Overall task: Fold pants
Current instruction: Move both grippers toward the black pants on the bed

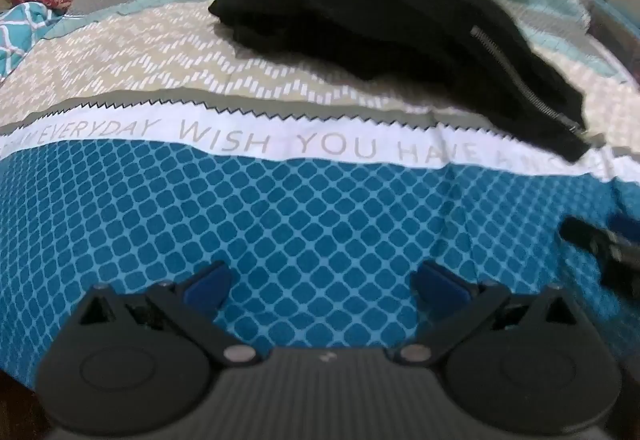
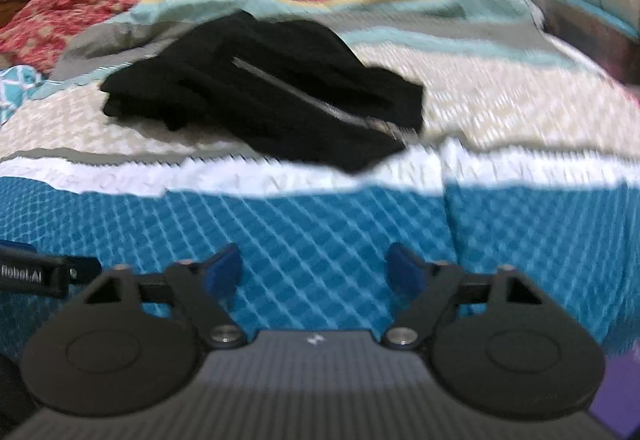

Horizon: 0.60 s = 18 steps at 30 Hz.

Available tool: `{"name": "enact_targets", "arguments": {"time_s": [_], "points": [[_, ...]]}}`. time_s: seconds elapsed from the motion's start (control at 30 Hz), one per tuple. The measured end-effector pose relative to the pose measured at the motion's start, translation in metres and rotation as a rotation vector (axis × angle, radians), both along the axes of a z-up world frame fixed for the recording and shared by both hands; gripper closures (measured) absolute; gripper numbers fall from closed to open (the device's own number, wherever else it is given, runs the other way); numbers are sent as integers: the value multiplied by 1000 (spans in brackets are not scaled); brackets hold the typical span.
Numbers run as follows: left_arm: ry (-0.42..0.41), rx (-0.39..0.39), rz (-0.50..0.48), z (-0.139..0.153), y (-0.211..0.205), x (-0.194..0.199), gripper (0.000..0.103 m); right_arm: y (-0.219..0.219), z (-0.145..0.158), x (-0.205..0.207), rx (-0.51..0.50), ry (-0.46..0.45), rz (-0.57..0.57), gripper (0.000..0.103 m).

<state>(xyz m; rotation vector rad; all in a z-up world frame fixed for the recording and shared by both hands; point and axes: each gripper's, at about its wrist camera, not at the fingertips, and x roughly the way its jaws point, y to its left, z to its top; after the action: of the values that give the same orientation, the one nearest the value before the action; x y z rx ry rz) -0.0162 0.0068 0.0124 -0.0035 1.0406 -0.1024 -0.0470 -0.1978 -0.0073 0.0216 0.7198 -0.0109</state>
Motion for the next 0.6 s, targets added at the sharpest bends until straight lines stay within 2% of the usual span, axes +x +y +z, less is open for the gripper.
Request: {"name": "enact_targets", "arguments": {"time_s": [0.07,0.13,0.17,0.23,0.3,0.33,0.37,0.4,0.43,0.47,0.53,0.57,0.6], "points": [[7,-15,-21,5,7,-1,0,2,11,10,-11,-41,26,36],[49,-23,-23,6,14,3,0,5,20,22,-25,-80,53,36],[67,-61,-3,9,28,6,0,8,26,35,-42,-96,83,36],[49,-77,9,13,38,8,1,14,31,56,-74,-117,120,35],[-20,-90,18,22,51,8,3,22,35,83,-106,-126,153,28],[-40,-116,23,25,56,7,4,26,35,95,-110,-128,170,24],[-41,-176,37,29,71,7,5,31,35,107,-114,-126,188,21],[-76,-193,41,31,73,-1,6,36,36,114,-118,-125,200,21],[-87,-178,51,31,75,-1,7,42,37,121,-121,-126,217,21],[-96,-197,76,31,84,1,7,48,38,131,-123,-128,237,20],[-122,-261,102,34,96,-2,7,62,40,132,-141,-153,266,18],[-164,-329,126,39,106,-4,7,69,40,135,-161,-159,283,17],[-188,-356,133,41,112,-4,7,74,39,139,-180,-160,299,17]]}}
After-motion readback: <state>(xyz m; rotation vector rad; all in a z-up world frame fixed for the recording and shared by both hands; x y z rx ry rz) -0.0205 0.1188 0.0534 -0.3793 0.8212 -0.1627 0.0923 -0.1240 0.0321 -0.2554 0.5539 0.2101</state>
